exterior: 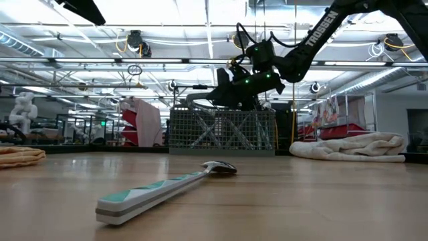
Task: Sort silverware
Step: Put the blue fork into the gray silverware rack
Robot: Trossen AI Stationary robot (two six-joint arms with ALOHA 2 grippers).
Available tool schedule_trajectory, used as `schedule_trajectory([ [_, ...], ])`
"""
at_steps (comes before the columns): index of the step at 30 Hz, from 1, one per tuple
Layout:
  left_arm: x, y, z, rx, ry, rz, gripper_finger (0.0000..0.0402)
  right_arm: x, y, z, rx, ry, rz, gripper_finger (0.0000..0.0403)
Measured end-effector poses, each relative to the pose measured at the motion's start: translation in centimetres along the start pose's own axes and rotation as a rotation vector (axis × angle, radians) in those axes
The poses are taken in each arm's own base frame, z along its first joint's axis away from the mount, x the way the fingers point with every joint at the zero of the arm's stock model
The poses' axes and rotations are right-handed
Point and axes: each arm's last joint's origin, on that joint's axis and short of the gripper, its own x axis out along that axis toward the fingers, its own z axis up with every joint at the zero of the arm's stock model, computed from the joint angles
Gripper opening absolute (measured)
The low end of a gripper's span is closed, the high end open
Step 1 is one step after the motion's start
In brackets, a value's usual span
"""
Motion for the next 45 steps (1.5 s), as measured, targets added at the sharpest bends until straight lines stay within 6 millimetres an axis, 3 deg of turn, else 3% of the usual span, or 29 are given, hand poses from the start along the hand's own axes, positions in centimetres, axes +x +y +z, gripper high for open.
schedule_trajectory([
  [7,0.0,0.0,0.0,0.000,0.000,0.000,0.0224,-2.2,2.2,3.5,-0.015,-0.038,0.035,0.0160],
  [11,0.0,0.0,0.0,0.000,0.000,0.000,0.0224,-3.1,4.8,4.0,-0.083,0.109,0.049,0.0160],
  [16,0.0,0.0,0.0,-0.001,-0.001,0.000,0.0224,-2.7,8.8,4.3,-0.246,0.259,0.015,0.0160],
  [19,0.0,0.0,0.0,-0.001,-0.001,-0.001,0.0224,-2.0,9.7,5.6,-0.295,0.270,-0.043,0.0160],
  [25,0.0,0.0,0.0,-0.001,-0.001,-0.001,0.0224,-0.5,9.9,8.2,-0.295,0.239,-0.071,0.0160],
  [35,0.0,0.0,0.0,-0.001,0.000,-0.001,0.0224,2.1,8.8,5.6,-0.278,0.340,-0.116,0.0160],
  [45,0.0,0.0,0.0,-0.002,0.000,-0.001,0.0224,2.2,7.4,5.9,-0.265,0.341,-0.144,0.0160],
])
